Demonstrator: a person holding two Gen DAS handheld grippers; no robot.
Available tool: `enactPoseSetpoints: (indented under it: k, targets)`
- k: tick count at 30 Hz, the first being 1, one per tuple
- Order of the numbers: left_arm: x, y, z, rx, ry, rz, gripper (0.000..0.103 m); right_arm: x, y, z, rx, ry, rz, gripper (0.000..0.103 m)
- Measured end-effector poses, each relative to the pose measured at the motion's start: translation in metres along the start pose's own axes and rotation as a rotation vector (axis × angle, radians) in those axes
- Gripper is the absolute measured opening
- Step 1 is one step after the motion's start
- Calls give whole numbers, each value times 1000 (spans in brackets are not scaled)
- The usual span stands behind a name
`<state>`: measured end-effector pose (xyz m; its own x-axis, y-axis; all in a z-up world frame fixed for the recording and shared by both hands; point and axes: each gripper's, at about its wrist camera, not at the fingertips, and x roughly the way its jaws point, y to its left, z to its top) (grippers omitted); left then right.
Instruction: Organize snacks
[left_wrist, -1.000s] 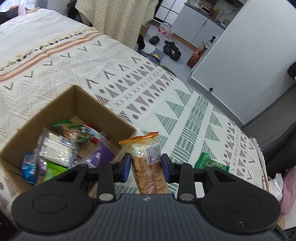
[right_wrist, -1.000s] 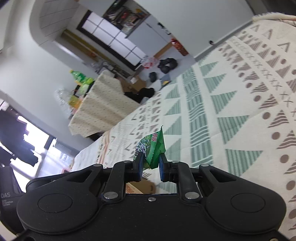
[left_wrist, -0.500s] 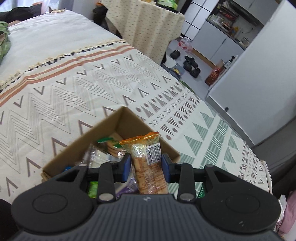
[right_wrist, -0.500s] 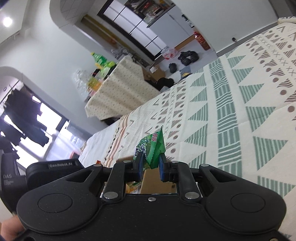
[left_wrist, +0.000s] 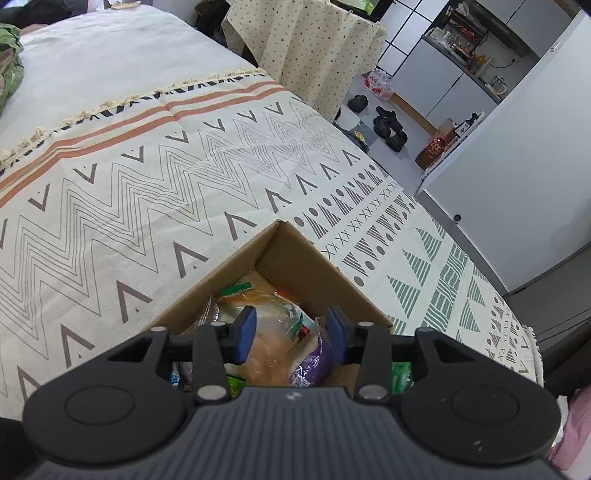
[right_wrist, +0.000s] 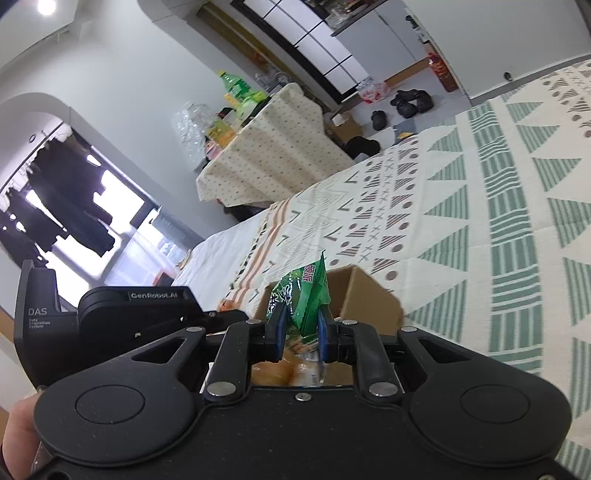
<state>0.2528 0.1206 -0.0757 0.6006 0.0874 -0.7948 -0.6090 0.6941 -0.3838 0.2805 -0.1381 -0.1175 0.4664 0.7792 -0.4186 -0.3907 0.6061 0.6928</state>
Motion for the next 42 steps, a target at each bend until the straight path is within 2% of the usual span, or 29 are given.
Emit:
enactPoseSetpoints:
  k: [5, 7, 10, 12, 13, 17, 22, 26, 33, 35, 42]
  targets:
    - [-3, 13, 10, -12, 3, 25, 56, 13, 9, -1, -26, 20, 0, 17]
    - [-6, 17, 11, -8, -2, 41, 65, 16, 12, -2, -34, 22, 6, 17]
    - [-10, 22, 12, 8, -4, 71, 76, 20, 17, -5, -59, 19, 13, 26]
    - [-11, 25, 11, 8, 13, 80, 77, 21, 22, -5, -58, 22, 24, 38]
    - [-12, 27, 11, 9, 23, 75, 78, 22, 24, -6, -52, 24, 23, 47]
    - [-16, 31, 7, 24, 51, 67, 83, 12, 31, -9, -50, 19, -26, 48]
    - [-27, 33, 3, 60, 75, 46, 87, -5, 32, -13, -31, 13, -128, 48]
    - [-41, 29, -4, 108, 78, 41, 91, -22, 40, -17, -37, -4, -187, 58]
    - [-67, 23, -16, 181, 81, -14, 96, -46, 58, -18, -47, -27, -259, 65]
    - [-76, 21, -20, 202, 77, -33, 97, -54, 63, -20, -55, -39, -291, 72]
    - [-104, 15, -38, 271, 75, -51, 102, -84, 78, -26, -66, -69, -353, 79]
